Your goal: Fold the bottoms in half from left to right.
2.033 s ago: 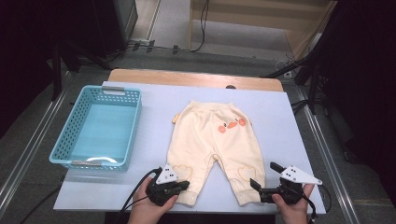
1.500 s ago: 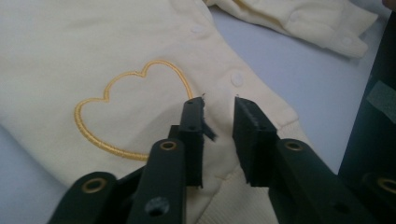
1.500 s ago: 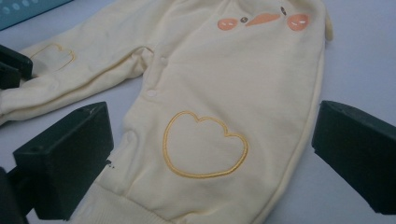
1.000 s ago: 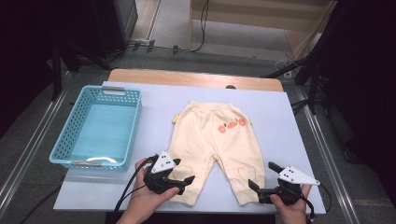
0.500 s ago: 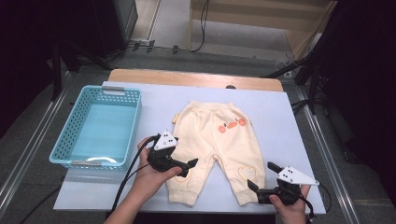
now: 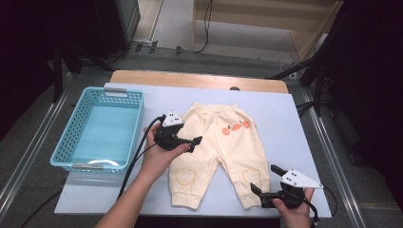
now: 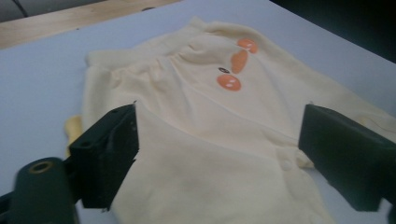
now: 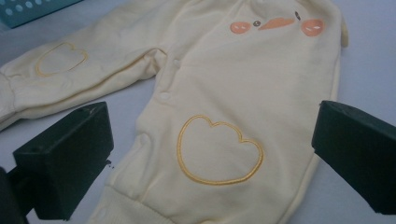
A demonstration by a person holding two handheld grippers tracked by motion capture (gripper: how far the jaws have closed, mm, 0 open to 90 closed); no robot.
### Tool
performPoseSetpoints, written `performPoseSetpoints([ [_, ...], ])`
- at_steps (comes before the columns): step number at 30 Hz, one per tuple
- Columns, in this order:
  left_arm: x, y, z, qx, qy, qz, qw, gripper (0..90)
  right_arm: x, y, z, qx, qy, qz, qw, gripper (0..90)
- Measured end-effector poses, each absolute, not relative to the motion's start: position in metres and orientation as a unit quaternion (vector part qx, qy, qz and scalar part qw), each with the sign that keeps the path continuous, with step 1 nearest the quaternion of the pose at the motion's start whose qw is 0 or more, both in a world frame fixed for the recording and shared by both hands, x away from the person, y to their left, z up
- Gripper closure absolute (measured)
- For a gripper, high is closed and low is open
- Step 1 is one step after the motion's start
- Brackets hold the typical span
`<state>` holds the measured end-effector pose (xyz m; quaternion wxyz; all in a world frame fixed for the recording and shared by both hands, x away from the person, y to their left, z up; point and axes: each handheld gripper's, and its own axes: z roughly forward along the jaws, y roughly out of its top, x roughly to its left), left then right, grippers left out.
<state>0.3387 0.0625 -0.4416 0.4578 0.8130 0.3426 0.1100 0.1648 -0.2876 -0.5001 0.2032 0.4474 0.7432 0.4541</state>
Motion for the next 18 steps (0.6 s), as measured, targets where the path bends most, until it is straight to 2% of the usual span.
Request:
performPoseSetpoints([
  [18, 0.399, 0.057, -0.456, 0.809, 0.399, 0.138, 0.409, 46.9, 0.166, -0.281, -0.502, 0.437, 0.751, 0.454, 0.200, 0.0],
])
